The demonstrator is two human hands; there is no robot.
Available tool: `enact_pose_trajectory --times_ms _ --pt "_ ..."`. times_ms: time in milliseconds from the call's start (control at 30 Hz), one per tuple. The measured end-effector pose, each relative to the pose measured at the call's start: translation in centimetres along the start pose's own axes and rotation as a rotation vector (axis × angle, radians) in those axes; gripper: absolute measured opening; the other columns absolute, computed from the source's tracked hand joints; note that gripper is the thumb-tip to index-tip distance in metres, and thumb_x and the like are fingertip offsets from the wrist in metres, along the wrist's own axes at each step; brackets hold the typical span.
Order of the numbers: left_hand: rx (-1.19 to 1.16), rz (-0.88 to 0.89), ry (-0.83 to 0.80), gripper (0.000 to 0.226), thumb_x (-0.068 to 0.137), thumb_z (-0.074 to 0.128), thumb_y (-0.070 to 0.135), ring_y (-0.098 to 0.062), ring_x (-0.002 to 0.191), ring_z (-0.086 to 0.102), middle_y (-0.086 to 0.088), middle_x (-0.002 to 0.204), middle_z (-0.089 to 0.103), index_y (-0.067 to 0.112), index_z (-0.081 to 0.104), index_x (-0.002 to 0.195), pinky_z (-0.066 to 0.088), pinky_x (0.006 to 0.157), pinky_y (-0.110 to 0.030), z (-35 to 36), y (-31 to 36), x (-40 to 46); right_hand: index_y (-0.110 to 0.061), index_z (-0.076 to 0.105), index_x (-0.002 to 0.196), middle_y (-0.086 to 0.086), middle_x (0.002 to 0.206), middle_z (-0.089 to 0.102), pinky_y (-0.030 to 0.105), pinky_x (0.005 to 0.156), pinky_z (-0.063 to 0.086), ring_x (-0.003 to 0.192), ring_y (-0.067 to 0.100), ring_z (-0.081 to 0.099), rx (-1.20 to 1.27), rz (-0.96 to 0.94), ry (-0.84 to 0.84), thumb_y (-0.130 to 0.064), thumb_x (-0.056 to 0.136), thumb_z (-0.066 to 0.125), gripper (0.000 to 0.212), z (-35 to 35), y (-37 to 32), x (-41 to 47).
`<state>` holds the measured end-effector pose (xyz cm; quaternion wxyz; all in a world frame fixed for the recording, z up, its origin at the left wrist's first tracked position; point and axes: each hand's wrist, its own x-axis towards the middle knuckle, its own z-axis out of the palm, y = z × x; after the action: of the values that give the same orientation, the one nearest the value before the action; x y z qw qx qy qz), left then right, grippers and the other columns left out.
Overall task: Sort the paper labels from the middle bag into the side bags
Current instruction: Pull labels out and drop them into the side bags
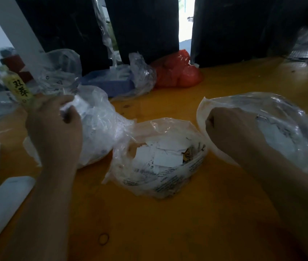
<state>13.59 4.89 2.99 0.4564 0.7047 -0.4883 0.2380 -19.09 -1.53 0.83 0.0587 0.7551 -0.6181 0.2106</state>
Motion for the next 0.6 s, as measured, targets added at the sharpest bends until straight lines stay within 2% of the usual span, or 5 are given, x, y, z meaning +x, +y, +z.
enact_pose_trajectory --times_ms 133,233,333,467,600 --pt "0.229 -0.089 -0.227 0.029 0.099 0.059 0.006 -0.046 0.110 0.065 -0.028 0.122 0.069 0.002 0.074 0.124 0.053 0.097 -0.058 0.6 -2.7 0.2 -0.017 0.046 0.061 0.002 0.061 0.049 0.025 0.045 0.026 0.051 0.015 0.044 -0.183 0.117 -0.148 -0.011 0.091 0.063 0.036 -0.4 1.0 0.1" --pt "0.325 0.002 -0.384 0.025 0.099 0.060 0.009 -0.047 0.113 0.061 -0.025 0.120 0.072 0.007 0.079 0.116 0.038 0.107 -0.052 1.5 -2.9 -0.1 -0.016 0.058 0.077 0.001 0.070 0.049 0.028 0.058 0.038 0.060 0.017 0.046 -0.243 0.129 -0.229 -0.033 0.088 0.073 0.025 -0.8 1.3 0.0" --pt "0.371 -0.047 -0.505 0.034 0.103 0.051 0.018 -0.046 0.129 0.050 -0.020 0.134 0.066 0.021 0.071 0.130 0.032 0.111 -0.053 2.3 -2.7 0.1 -0.013 0.067 0.101 0.008 0.092 0.056 0.033 0.071 0.044 0.080 0.026 0.053 -0.239 0.173 -0.339 -0.039 0.091 0.070 0.029 -0.7 1.3 0.1" --pt "0.240 -0.126 -0.499 0.041 0.104 0.046 0.015 -0.044 0.129 0.052 -0.023 0.138 0.062 0.019 0.057 0.144 0.038 0.108 -0.056 2.3 -2.1 0.1 -0.016 0.058 0.083 0.005 0.081 0.052 0.033 0.070 0.043 0.080 0.026 0.054 -0.226 0.188 -0.341 -0.039 0.088 0.074 0.028 -0.7 1.4 0.3" --pt "0.307 -0.116 -0.310 0.046 0.096 0.051 0.010 -0.046 0.137 0.041 -0.028 0.141 0.057 0.011 0.057 0.142 0.030 0.109 -0.060 1.5 -1.1 -0.4 -0.017 0.042 0.066 0.002 0.073 0.048 0.032 0.065 0.042 0.071 0.022 0.052 -0.196 0.185 -0.260 -0.029 0.090 0.072 0.041 -0.7 1.9 0.6"
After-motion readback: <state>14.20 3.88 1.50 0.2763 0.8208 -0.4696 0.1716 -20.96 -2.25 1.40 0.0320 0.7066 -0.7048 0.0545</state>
